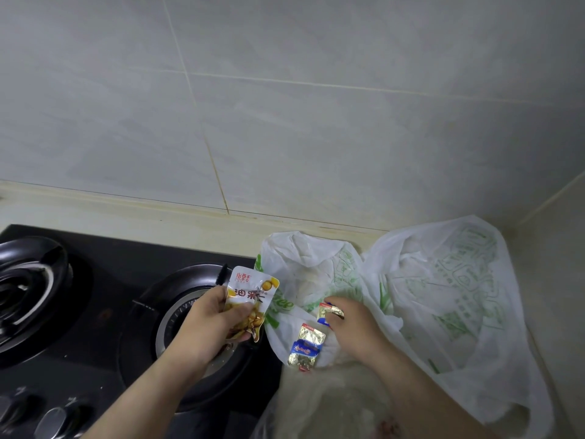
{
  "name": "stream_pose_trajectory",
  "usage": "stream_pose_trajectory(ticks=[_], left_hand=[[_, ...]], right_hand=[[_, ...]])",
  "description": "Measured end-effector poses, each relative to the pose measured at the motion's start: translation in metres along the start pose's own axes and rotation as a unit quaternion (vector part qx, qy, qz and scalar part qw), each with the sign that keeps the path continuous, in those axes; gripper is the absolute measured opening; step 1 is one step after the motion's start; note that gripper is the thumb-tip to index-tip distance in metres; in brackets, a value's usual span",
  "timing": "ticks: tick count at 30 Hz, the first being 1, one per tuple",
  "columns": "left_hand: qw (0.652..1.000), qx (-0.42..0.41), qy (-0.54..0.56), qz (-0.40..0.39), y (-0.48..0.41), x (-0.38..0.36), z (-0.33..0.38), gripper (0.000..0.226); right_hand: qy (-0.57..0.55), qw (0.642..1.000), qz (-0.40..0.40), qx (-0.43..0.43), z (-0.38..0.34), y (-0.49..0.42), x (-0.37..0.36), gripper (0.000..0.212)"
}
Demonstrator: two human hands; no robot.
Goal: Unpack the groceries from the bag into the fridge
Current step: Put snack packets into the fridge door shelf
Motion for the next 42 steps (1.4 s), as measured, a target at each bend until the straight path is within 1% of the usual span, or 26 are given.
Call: stream_pose_trajectory(ticks=[2, 4, 6, 10, 14, 18, 20, 22, 28, 31, 33, 37, 41, 42], left_hand=[[1.0, 0.002, 0.001, 0.002, 0.002, 0.002, 0.0, 0.015], [1.0, 0.002, 0.004, 0.006, 0.005, 0.005, 0.001, 0.016], [1.0, -0.002, 0.007, 0.01, 0.01, 0.008, 0.004, 0.016], [1.0, -0.018, 0.003, 0.023, 0.024, 0.015, 0.009, 0.015], [0.999, -0.021, 0.019, 0.029, 0.039, 0.026, 0.012, 0.014], [0.998, -0.033, 0.047, 0.026, 0.061, 0.042, 0.013, 0.012], [0.997, -0.06, 0.037, 0.038, 0.072, 0.054, 0.011, 0.011], [0.995, -0.08, 0.03, 0.054, 0.084, 0.067, 0.008, 0.012], [0.988, -0.111, 0.073, 0.082, 0.126, 0.11, -0.01, 0.011], [0.983, -0.121, 0.09, 0.108, 0.15, 0.135, -0.021, 0.012], [0.979, -0.122, 0.105, 0.127, 0.168, 0.152, -0.028, 0.014], [0.97, -0.128, 0.125, 0.167, 0.209, 0.188, -0.047, 0.016], [0.953, -0.128, 0.158, 0.223, 0.251, 0.219, -0.069, 0.014], [0.949, -0.127, 0.169, 0.236, 0.26, 0.226, -0.075, 0.014]], right_hand=[[-0.026, 0.999, 0.026, 0.01, -0.005, 0.005, 0.005, 0.035], [-0.069, 0.996, 0.048, 0.008, -0.013, 0.01, 0.009, 0.029], [-0.106, 0.993, 0.052, 0.008, -0.025, 0.018, 0.013, 0.024], [-0.192, 0.98, 0.04, 0.023, -0.055, 0.038, 0.017, 0.029], [-0.269, 0.962, 0.037, 0.036, -0.081, 0.055, 0.013, 0.027], [-0.348, 0.937, 0.017, 0.02, -0.105, 0.074, 0.005, 0.03], [-0.37, 0.929, 0.003, 0.016, -0.117, 0.084, -0.001, 0.033], [-0.378, 0.926, -0.002, 0.02, -0.128, 0.095, -0.009, 0.034], [-0.36, 0.93, -0.032, 0.063, -0.165, 0.129, -0.042, 0.025], [-0.357, 0.929, -0.056, 0.083, -0.185, 0.145, -0.069, 0.027], [-0.348, 0.93, -0.073, 0.095, -0.198, 0.158, -0.088, 0.027], [-0.332, 0.932, -0.098, 0.11, -0.221, 0.185, -0.126, 0.014], [-0.304, 0.936, -0.135, 0.114, -0.236, 0.216, -0.163, 0.017], [-0.304, 0.935, -0.144, 0.115, -0.24, 0.223, -0.171, 0.015]])
Point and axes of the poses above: each hand's wrist, its own y-axis away from the middle knuckle, its own x-axis out of the back of the hand, z = x × y, the point moved 1 cm from there along -y, towards the middle knuckle, and after that the axes turned 10 degrees about -y, right-handed, at the moved point
